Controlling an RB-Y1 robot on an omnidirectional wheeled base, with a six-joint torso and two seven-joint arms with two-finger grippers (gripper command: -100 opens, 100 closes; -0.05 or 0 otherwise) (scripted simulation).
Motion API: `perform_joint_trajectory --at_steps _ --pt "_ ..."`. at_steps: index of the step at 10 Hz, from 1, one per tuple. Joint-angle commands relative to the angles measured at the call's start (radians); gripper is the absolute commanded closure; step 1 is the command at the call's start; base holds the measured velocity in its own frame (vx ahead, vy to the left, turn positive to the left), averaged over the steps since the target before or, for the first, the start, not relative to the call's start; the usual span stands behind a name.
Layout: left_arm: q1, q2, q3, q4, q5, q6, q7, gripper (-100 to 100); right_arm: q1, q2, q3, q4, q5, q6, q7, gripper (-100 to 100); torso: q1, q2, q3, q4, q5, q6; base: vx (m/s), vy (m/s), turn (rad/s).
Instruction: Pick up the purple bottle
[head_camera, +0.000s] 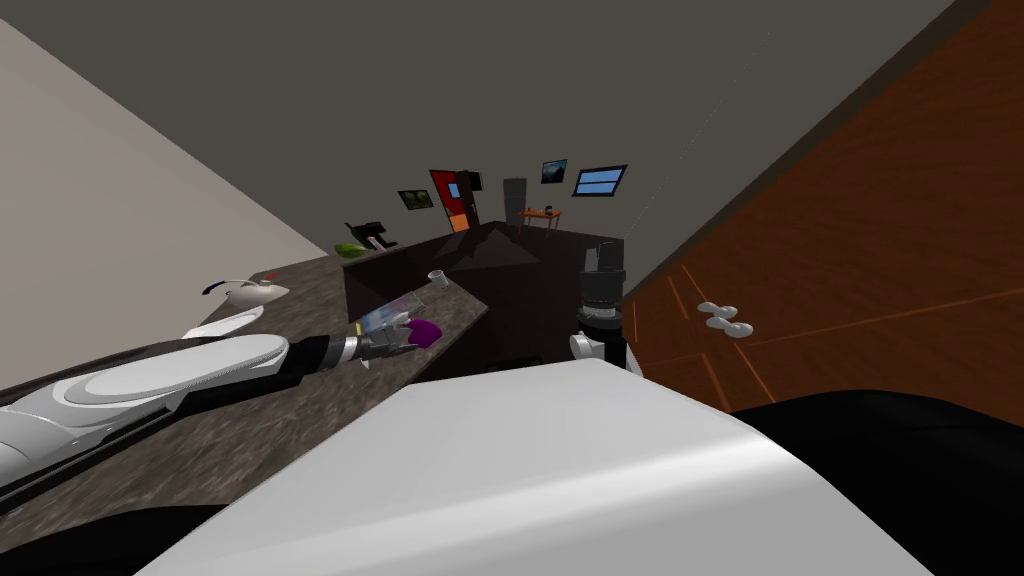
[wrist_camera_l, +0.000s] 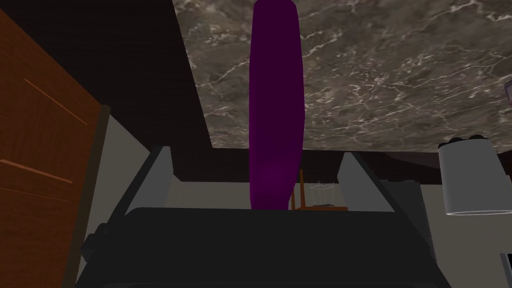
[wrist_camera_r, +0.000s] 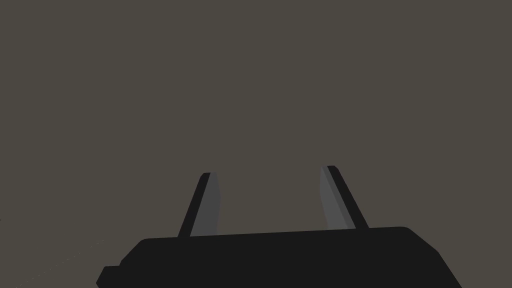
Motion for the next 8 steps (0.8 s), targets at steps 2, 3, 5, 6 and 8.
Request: perform_joint_trajectory --at_steps 2,3,5,6,8 --pt "-0.037 -0.022 -0.053 0.038 0.008 0.014 -0.009 -100 0.0 0.0 0.0 0.0 0.0 0.0 0.0 0 0.001 0.0 0.0 0.0 0.0 -0.001 -0.058 -0.009 -0.14" --pt "-0.039 -0.034 -0.063 0.052 0.009 0.021 -0.011 -100 0.0 0.0 0.0 0.0 0.0 0.0 0.0 0 0.0 0.001 0.0 0.0 0.0 0.0 -0.068 -0.026 -0.292" --pt "-0.035 -0.027 -0.055 0.043 0.008 0.018 -0.009 100 0.0 0.0 0.0 0.0 0.0 0.0 0.0 0 0.001 -0.001 0.0 0.0 0.0 -0.001 -0.017 -0.005 -0.02" --pt "-0.035 -0.027 -0.055 0.043 0.008 0.018 -0.009 100 0.0 0.0 0.0 0.0 0.0 0.0 0.0 0 0.001 -0.002 -0.001 0.0 0.0 -0.001 0.0 0.0 0.0" --pt "-0.035 -0.027 -0.055 0.043 0.008 0.018 -0.008 100 0.0 0.0 0.0 0.0 0.0 0.0 0.0 0 0.001 -0.003 -0.001 0.0 0.0 -0.001 0.0 0.0 0.0"
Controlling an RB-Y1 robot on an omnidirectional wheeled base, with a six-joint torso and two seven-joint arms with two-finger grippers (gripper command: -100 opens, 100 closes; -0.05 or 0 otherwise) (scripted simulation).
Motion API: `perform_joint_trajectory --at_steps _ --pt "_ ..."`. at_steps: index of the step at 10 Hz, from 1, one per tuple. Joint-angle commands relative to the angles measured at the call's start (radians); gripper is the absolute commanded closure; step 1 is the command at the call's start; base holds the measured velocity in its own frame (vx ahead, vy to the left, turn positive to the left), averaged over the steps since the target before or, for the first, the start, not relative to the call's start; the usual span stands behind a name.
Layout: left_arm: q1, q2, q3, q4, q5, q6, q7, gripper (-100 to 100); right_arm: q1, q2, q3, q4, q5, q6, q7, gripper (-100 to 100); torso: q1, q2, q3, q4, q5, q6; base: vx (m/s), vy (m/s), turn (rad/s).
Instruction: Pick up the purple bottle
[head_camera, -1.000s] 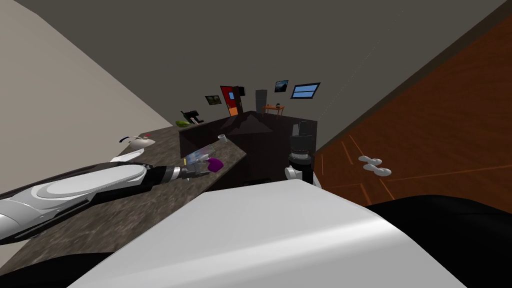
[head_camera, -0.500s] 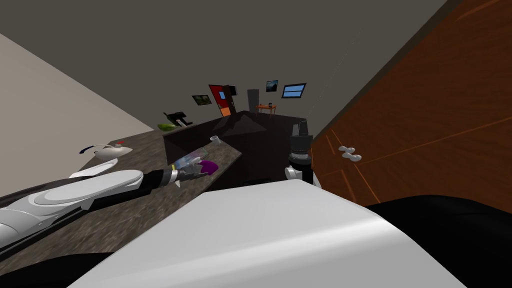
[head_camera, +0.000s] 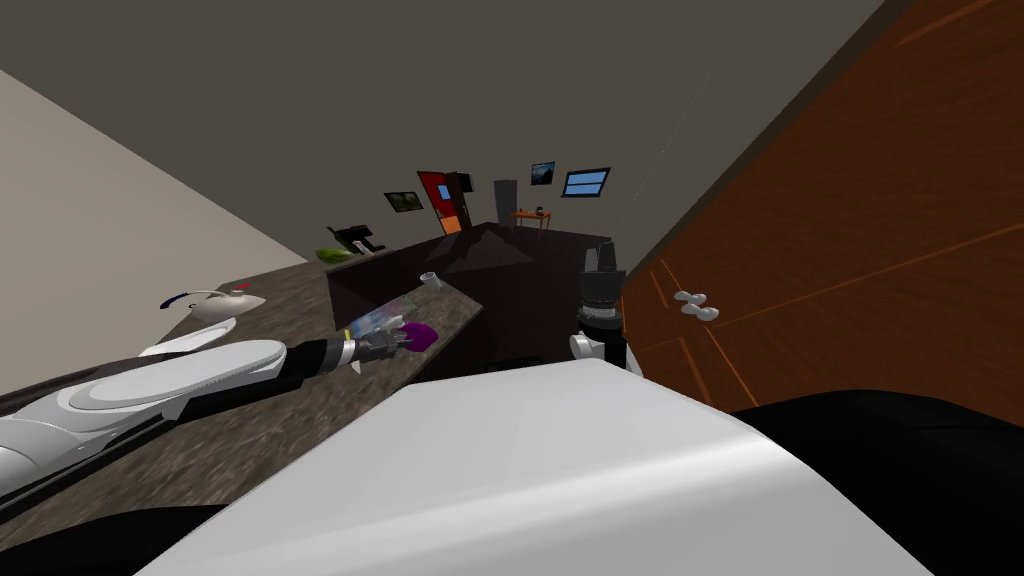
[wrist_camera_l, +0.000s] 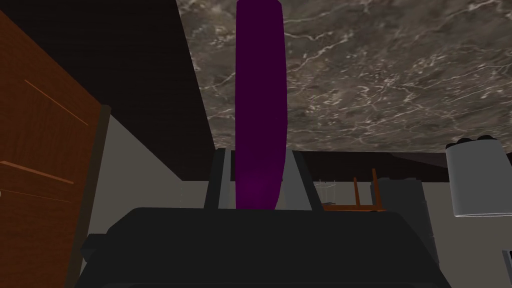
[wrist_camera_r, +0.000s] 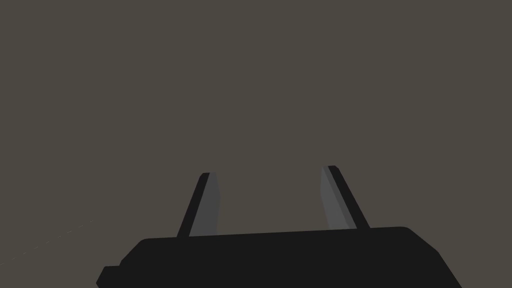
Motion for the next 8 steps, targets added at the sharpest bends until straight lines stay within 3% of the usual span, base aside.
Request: perform_joint_trajectory --at_steps 1,2,3,6,7,8 --pt "0.0 0.0 0.0 0.0 0.0 0.0 0.0 100 0.0 0.0 0.0 0.0 0.0 0.0 0.0 0 0.0 0.0 0.0 0.0 0.0 0.0 0.0 0.0 0.0" --pt "0.0 0.0 0.0 0.0 0.0 0.0 0.0 0 0.0 0.0 0.0 0.0 0.0 0.0 0.0 0 0.0 0.0 0.0 0.0 0.0 0.0 0.0 0.0 0.0" --pt "0.0 0.01 0.006 -0.011 -0.001 -0.007 0.0 100 0.0 0.0 0.0 0.0 0.0 0.0 0.0 0 0.0 0.0 0.0 0.0 0.0 0.0 0.039 0.01 0.237" --pt "0.009 0.051 0.042 -0.057 -0.005 -0.029 0.007 100 0.0 0.0 0.0 0.0 0.0 0.0 0.0 0 0.001 -0.004 -0.002 -0.001 0.0 -0.002 0.078 0.019 0.294" --pt "0.011 0.039 0.041 -0.043 -0.004 -0.03 0.001 100 0.0 0.0 0.0 0.0 0.0 0.0 0.0 0 0.001 -0.004 -0.002 -0.001 0.0 -0.002 0.033 0.003 0.052" --pt "0.012 0.041 0.042 -0.043 -0.004 -0.034 0.001 0 0.0 0.0 0.0 0.0 0.0 0.0 0.0 0 0.001 -0.003 -0.002 -0.001 0.0 0.0 0.0 0.0 0.0"
